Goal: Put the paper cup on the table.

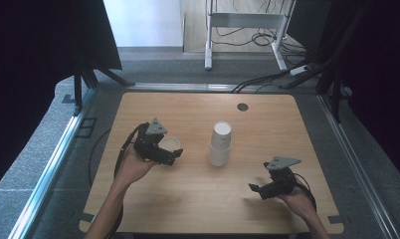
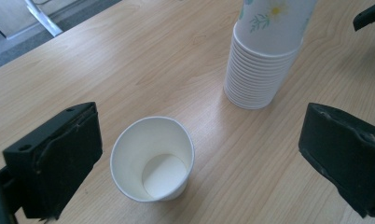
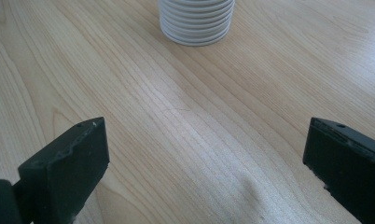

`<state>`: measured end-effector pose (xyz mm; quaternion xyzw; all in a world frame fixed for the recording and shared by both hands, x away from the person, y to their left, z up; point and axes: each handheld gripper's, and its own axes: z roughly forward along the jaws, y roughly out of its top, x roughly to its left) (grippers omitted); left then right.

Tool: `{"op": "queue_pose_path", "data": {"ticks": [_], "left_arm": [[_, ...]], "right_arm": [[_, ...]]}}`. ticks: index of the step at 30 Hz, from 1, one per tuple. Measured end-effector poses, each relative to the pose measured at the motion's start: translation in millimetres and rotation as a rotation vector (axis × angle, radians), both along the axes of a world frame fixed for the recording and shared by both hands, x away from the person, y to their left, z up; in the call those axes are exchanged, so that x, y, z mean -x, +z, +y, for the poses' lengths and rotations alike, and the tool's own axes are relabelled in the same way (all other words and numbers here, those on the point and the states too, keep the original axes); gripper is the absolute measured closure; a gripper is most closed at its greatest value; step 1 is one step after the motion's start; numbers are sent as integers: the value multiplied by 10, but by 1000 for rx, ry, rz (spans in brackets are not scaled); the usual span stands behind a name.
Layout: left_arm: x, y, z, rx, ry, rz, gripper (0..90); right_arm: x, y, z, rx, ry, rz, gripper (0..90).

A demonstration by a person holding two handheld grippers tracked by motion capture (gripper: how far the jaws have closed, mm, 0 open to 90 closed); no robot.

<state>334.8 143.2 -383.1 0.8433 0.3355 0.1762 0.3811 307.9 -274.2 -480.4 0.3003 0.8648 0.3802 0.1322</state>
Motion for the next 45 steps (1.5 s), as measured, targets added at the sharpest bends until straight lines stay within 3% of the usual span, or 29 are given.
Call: {"op": "queue_pose_path", "data": {"ticks": [11,25,40,42,45], "left_arm": [[194,-94,83,48,7,-24,0],[435,-315,102,93,35,-54,0],[615,-657,80,121,67,-77,0],[627,-716,73,135,67,-68,0],[639,-806,40,121,66,-53,0]], "right_arm": [[21,-5,3,7,-6,-3,0],[43,-7,-8,6,-30,-5,0],[78,-52,45,55,-13,-9,0],[83,-66,49,59,-13,-7,0],[85,-78,50,63,-8,-1,0]]}}
